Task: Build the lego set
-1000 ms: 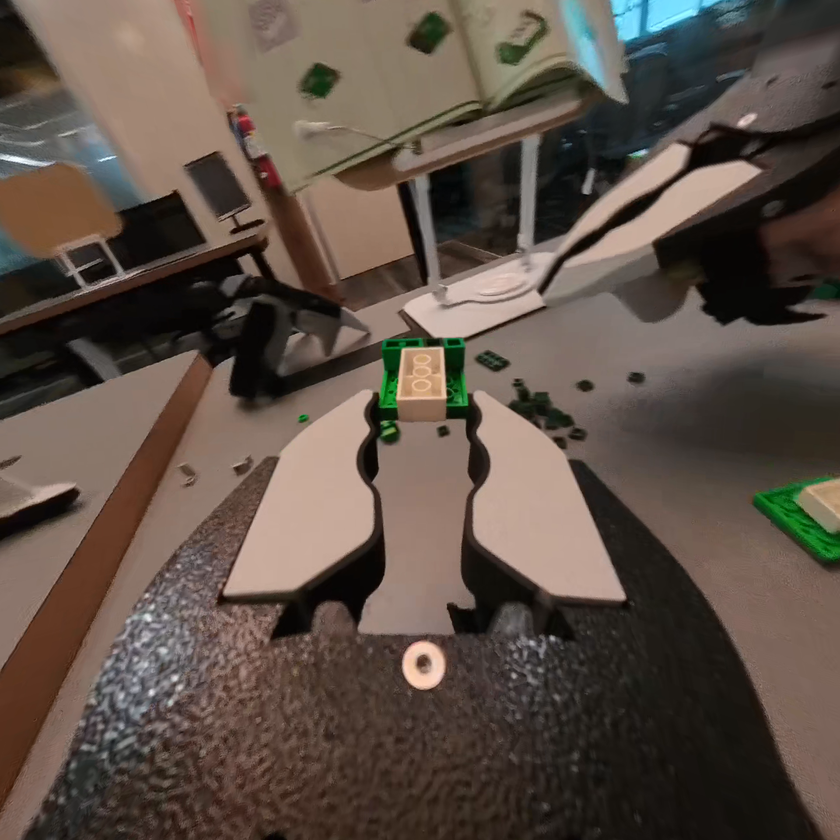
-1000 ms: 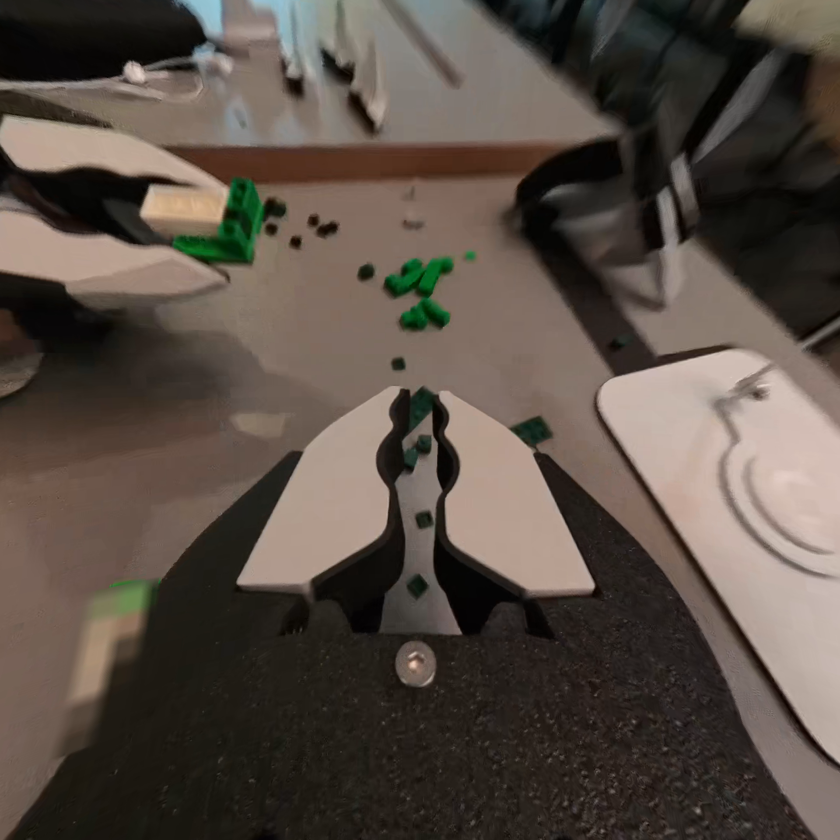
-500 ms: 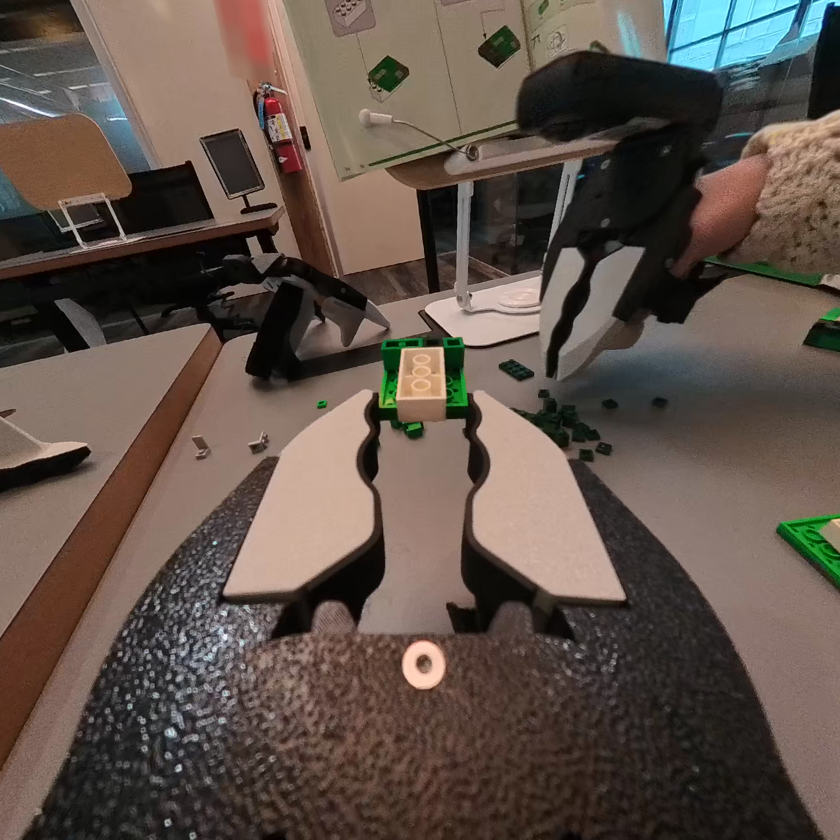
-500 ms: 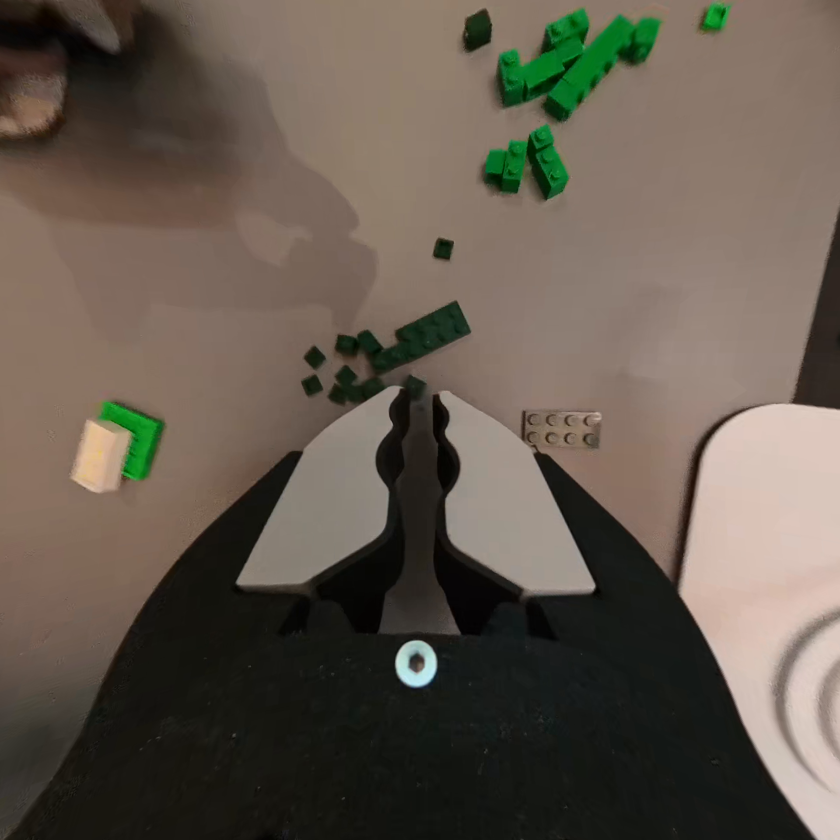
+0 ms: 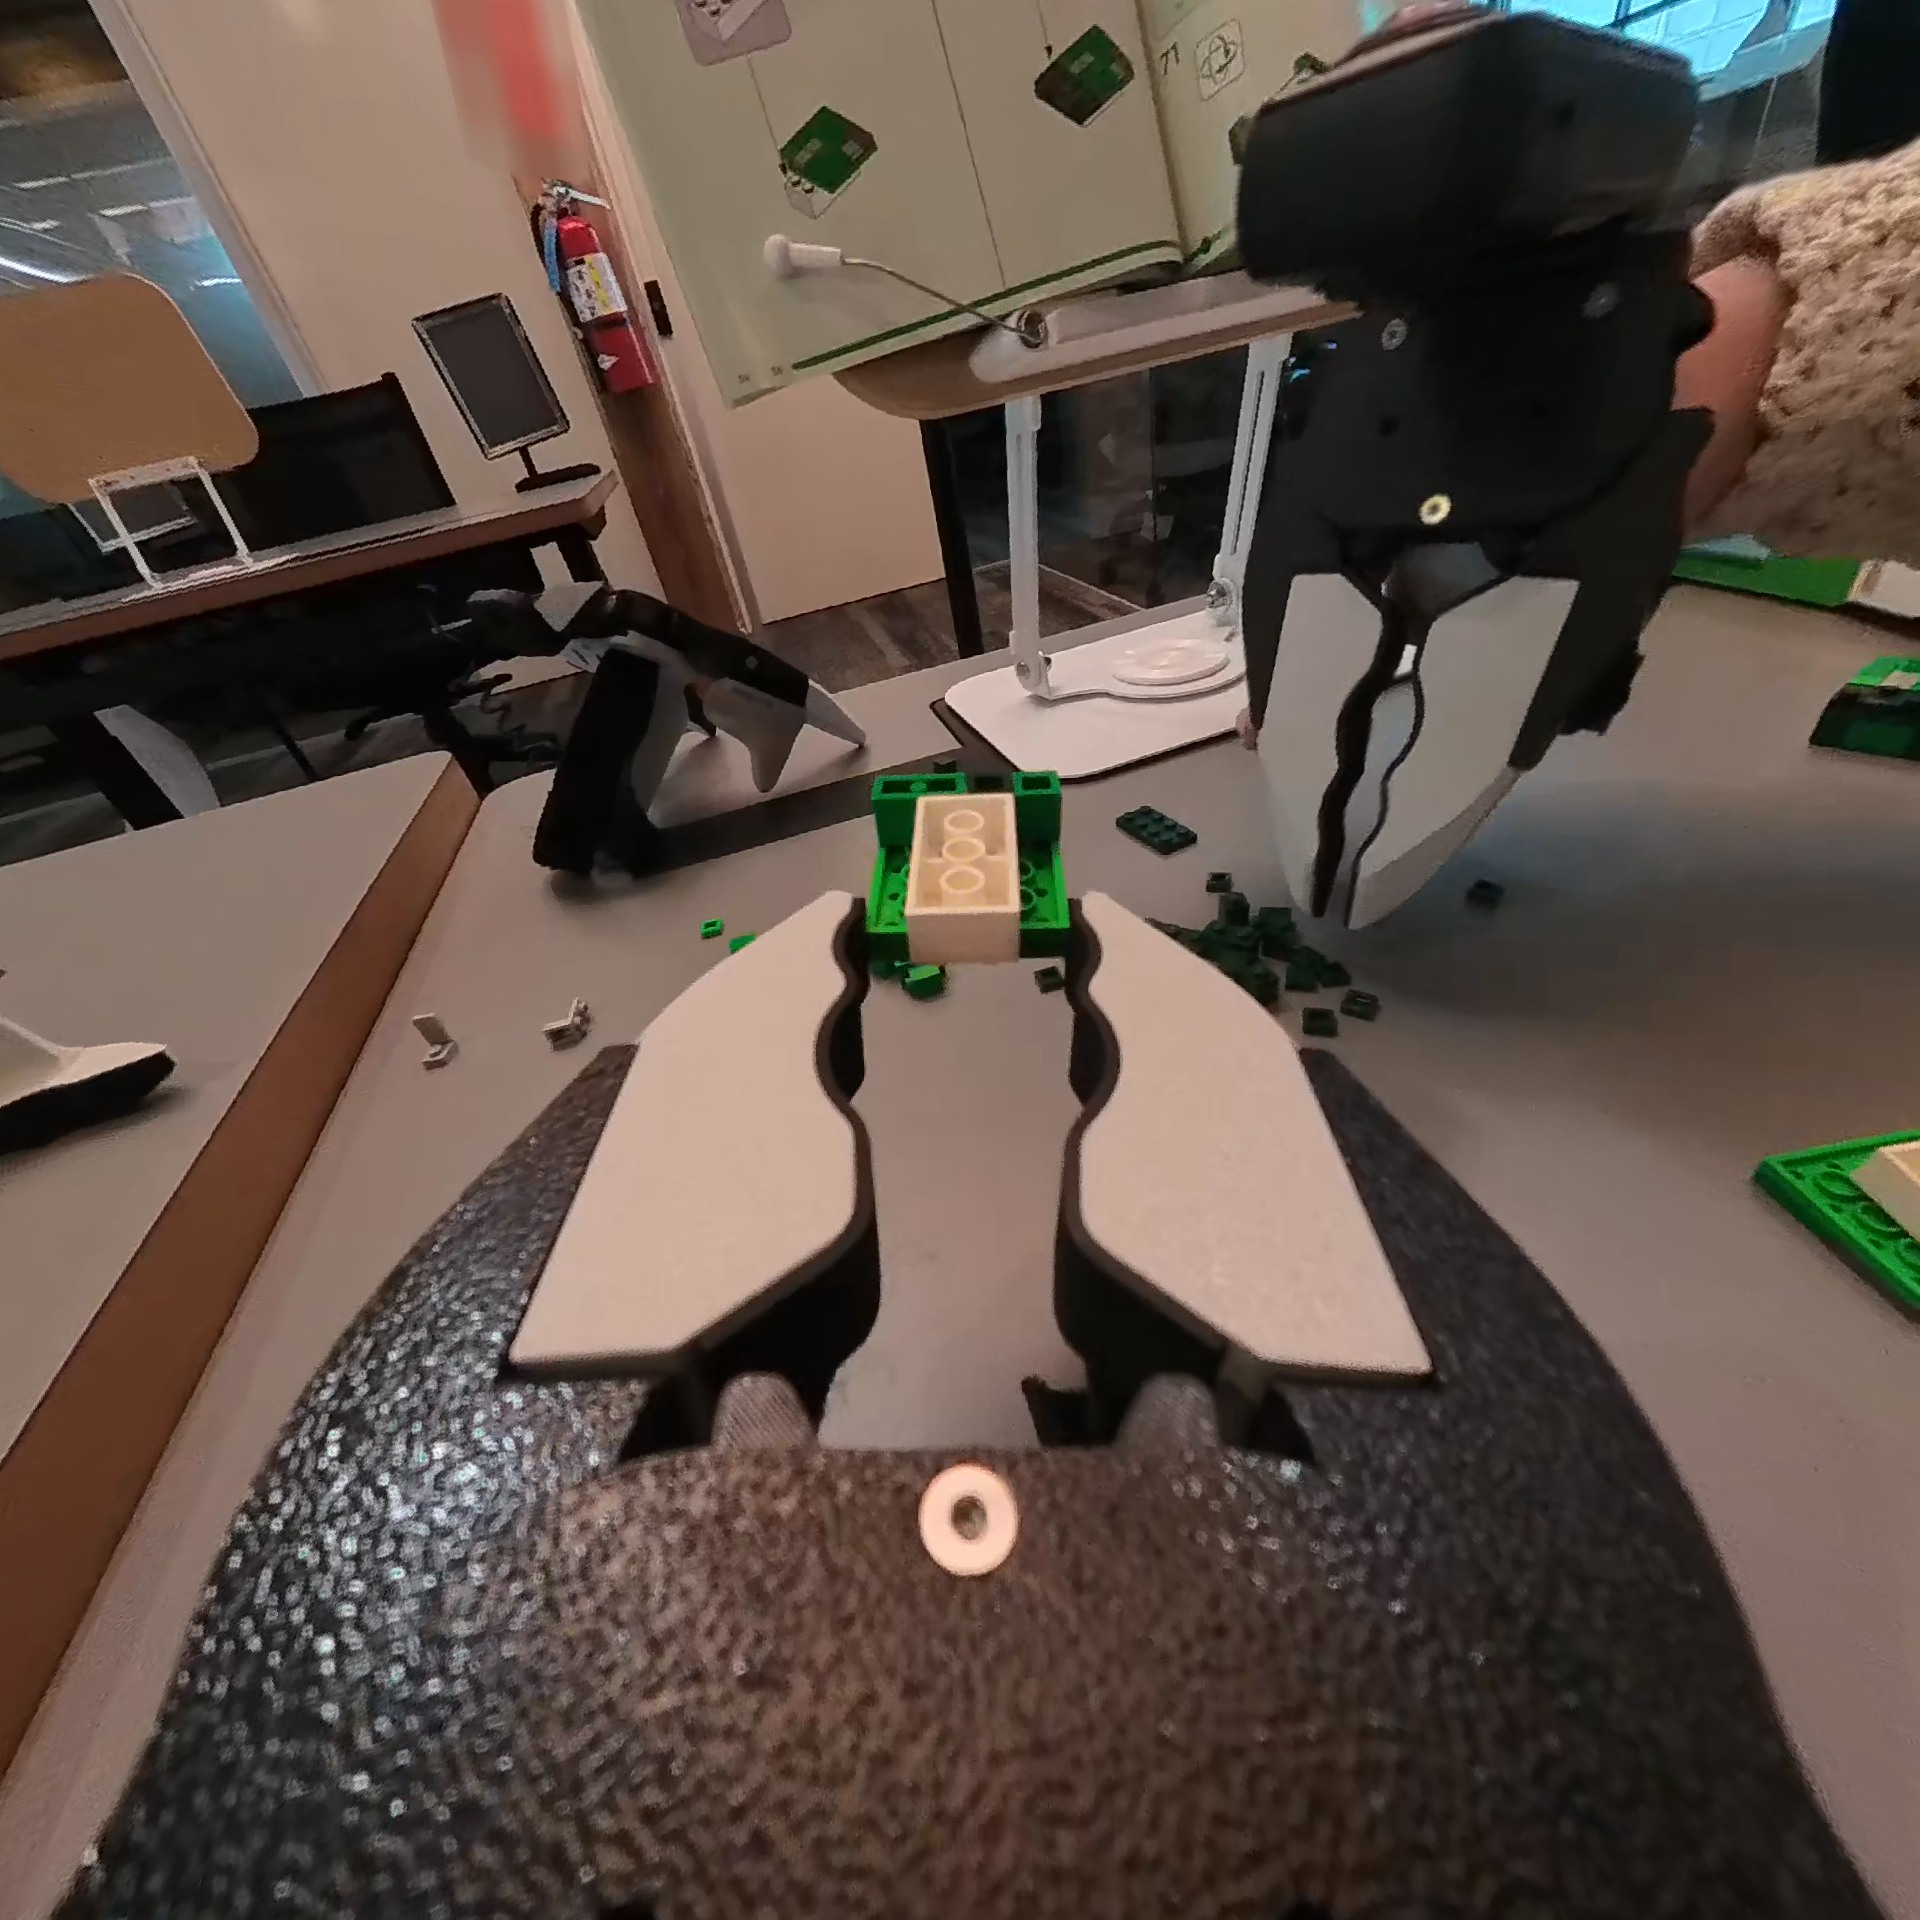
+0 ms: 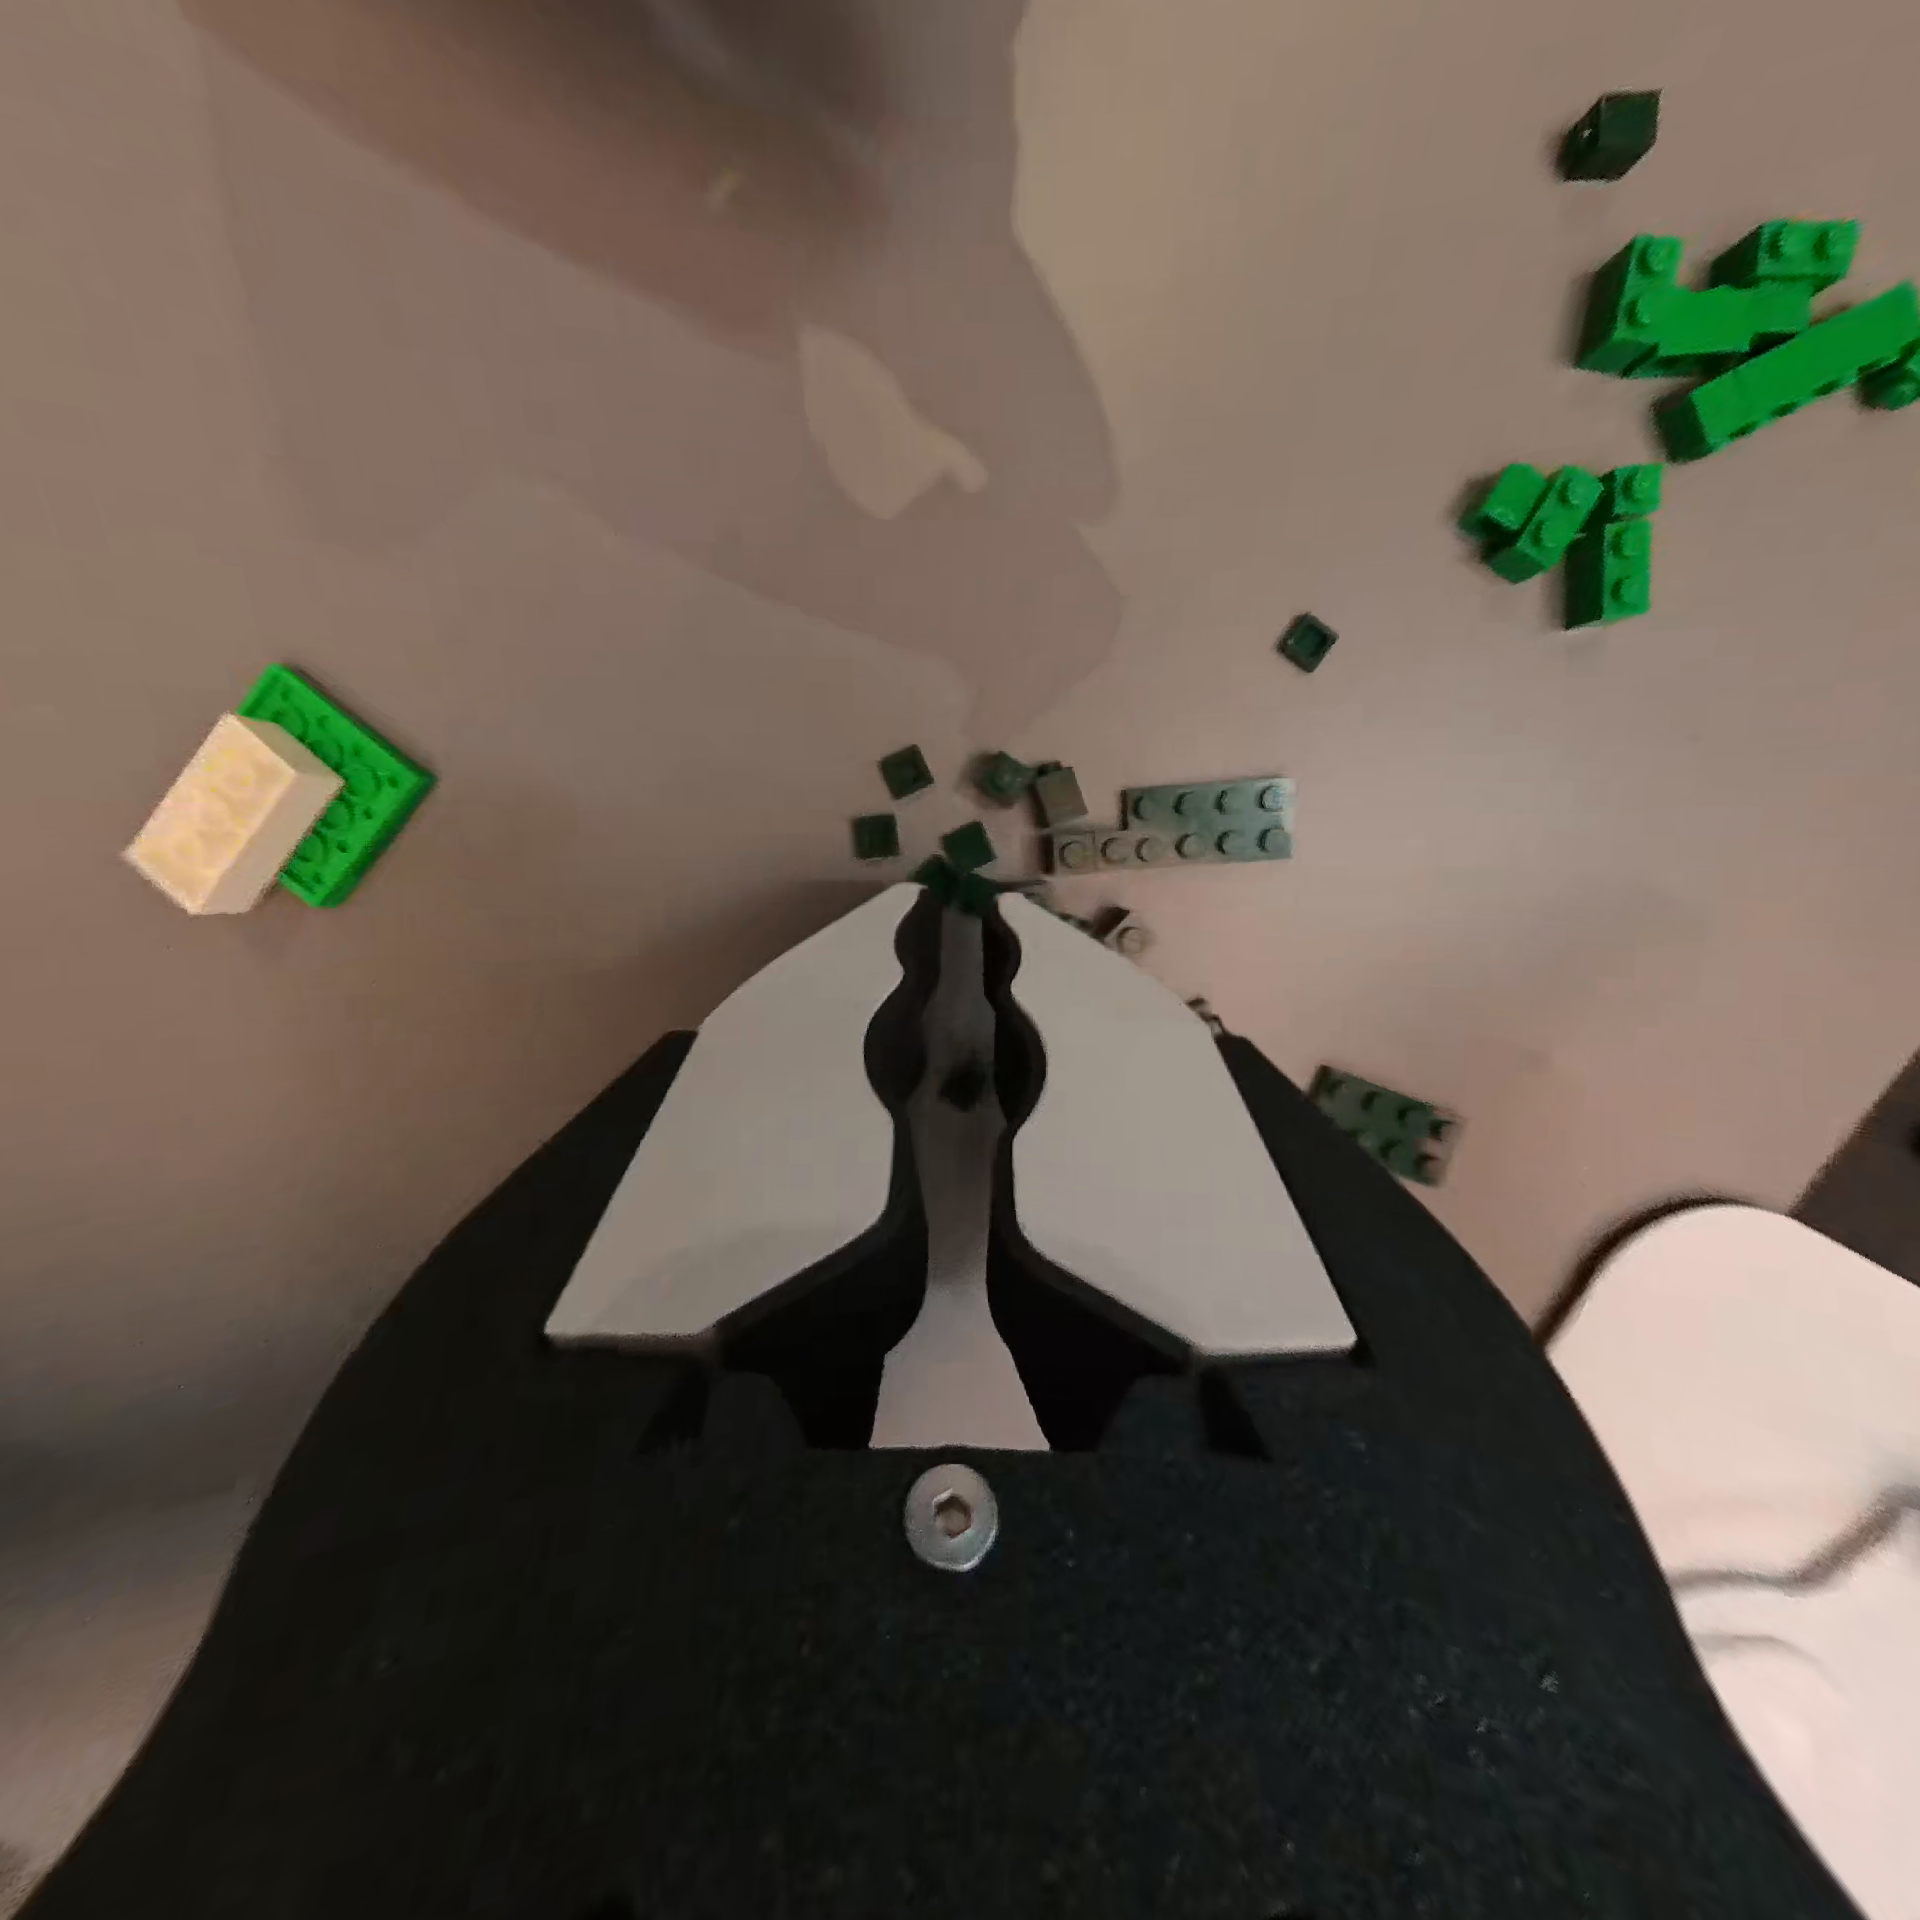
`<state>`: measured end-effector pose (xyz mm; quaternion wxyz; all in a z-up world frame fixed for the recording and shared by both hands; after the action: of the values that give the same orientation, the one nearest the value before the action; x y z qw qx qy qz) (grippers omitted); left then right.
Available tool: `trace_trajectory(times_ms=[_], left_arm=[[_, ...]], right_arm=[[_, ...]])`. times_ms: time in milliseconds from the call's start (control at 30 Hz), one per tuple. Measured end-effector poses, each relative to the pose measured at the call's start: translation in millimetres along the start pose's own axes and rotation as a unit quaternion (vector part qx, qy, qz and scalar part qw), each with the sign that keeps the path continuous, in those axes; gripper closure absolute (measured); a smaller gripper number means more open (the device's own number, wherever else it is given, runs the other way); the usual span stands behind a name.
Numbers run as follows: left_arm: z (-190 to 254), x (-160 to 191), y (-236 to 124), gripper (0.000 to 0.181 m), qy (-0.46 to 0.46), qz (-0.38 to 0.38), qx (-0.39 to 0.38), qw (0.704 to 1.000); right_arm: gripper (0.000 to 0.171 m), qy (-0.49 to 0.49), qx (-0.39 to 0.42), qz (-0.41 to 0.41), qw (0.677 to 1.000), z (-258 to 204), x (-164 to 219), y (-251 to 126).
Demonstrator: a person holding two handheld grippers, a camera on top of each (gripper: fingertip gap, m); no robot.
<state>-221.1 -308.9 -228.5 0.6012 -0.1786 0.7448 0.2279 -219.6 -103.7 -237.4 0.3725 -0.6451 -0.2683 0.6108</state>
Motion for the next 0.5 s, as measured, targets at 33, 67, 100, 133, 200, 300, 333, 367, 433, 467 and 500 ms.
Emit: trace_trajectory(times_ms=[33,67,100,133,200,300,333,367,433,467,500], left_arm=[[0,0,0,0.145,0.001,0.0,0.0,1.0],[1,0,0,0.145,0.003,-0.001,0.001,1.0],[1,0,0,0.145,0.004,-0.001,0.002,1.0],[1,0,0,0.145,0.005,-0.002,0.004,1.0],[2,0,1,0.145,0.007,-0.002,0.007,1.0],[3,0,1,0.145,0.012,-0.003,0.009,1.0],[4,0,1,0.145,0.013,-0.004,0.01,1.0],[4,0,1,0.145,0.014,-0.004,0.01,1.0],[4,1,1,0.145,0.014,-0.004,0.011,1.0],[5,0,1,0.145,0.014,-0.004,0.013,1.0],[5,0,1,0.145,0.014,-0.004,0.014,1.0]], right_arm=[[0.165,-0.011,0.022,-0.003,1.0,1,-1,1],[0.166,-0.009,0.035,-0.003,0.999,2,-2,2],[0.166,0.007,0.034,0.0,0.999,2,-3,3],[0.166,0.026,0.029,0.008,0.999,1,-5,4],[0.165,0.05,0.018,0.019,0.998,-1,-5,6],[0.165,0.046,0.033,-0.009,0.998,-3,3,5],[0.165,0.047,0.037,-0.013,0.998,-4,5,4],[0.164,0.052,0.039,-0.011,0.998,-4,8,4],[0.163,0.066,0.045,0.004,0.997,-5,10,3],[0.163,0.07,0.046,0.019,0.996,-6,9,2],[0.163,0.07,0.052,0.036,0.996,-6,8,3]])
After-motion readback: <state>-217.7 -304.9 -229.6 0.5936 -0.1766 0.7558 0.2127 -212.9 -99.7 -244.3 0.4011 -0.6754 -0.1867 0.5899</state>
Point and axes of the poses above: each gripper's, where its closed fingertips meet, y out along the fingers, x out of its underside, z = x × y across the jaws, the point moved 8 cm from there along -y, back along the fingers, and after that the axes turned 11 degrees about z, right-handed, at the moved point
